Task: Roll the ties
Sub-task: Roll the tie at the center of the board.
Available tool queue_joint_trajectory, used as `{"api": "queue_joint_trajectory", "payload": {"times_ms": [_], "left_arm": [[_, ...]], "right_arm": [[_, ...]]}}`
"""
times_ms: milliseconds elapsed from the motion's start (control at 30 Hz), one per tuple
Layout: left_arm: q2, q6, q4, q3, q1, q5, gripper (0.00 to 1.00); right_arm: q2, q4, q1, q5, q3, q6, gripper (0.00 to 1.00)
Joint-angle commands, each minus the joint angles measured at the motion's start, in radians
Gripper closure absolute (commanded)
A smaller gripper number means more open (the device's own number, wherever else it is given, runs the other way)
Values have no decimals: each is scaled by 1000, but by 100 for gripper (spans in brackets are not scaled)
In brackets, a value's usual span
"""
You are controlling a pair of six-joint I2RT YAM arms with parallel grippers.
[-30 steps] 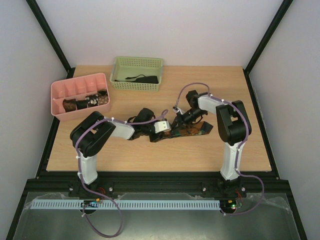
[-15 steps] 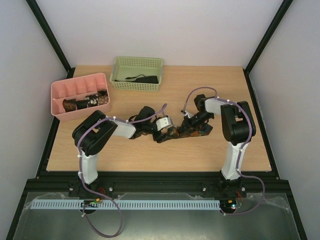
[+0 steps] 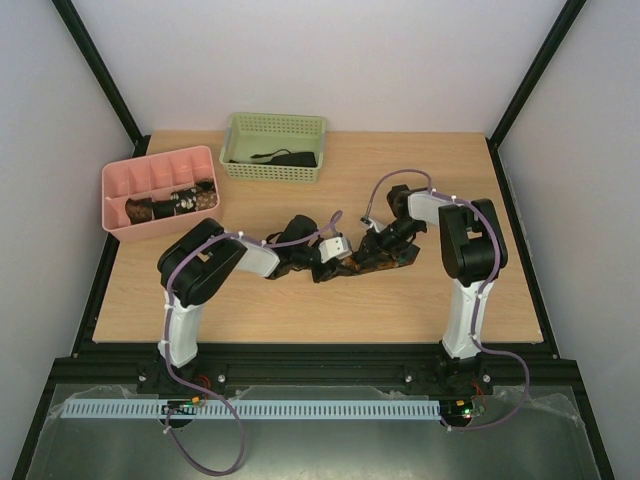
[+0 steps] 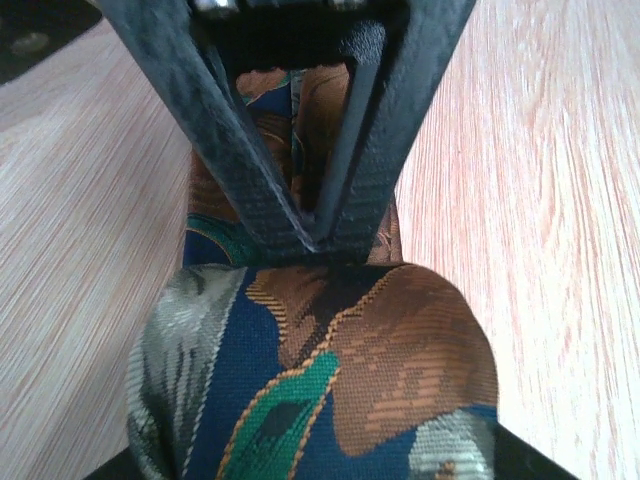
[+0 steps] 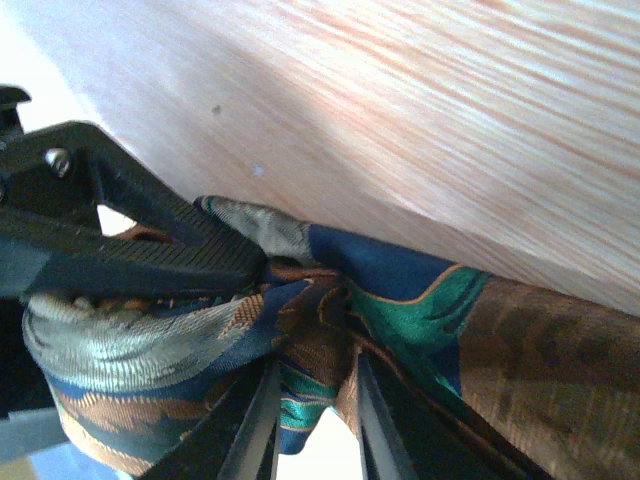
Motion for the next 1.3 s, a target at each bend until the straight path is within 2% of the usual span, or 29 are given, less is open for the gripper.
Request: {"api": "queue_joint_trajectory", "payload": {"times_ms": [0,100,233,400,533,567,667,700,900,1033,1167,1267], "left_arm": [[-43,47,-162,-43,-3,-69,64],[-47,39,-203,-43,-1,-103,65],[-37,23,-243,-18,-3,-133,65],[-31,11,-261,-6,-7,-151,64],[-31,7,-262,-8,-9,-153,63],[-31,6,-262,-8,-9,-152,62],[-33,7,-264,-8,-9,-149,61],[-35,9,-262,-9,-7,-145,59],[-63,2,-187,-13,8,-73,39],[-63,-21,-107,4,8,-15,29],[-28,-81,-19,32,3,21,23],[17,-131,29,62,-5,30,23]], "right_arm": [[-29,-64,-10,37,13,-22,66],[-81,-82,-9,-59,13,-9,56],[-105,-92,4,-132,17,15,47],[-75,-101,32,-128,26,19,45],[-28,-91,62,-91,36,18,54],[-17,-85,63,-76,36,19,61],[13,-90,53,-19,47,1,94],[16,-91,46,-5,47,-4,98],[46,-83,-1,89,45,-54,99],[73,-65,-14,158,24,-78,99],[84,-41,-33,227,4,-76,99],[87,-32,-40,265,3,-74,99]]}}
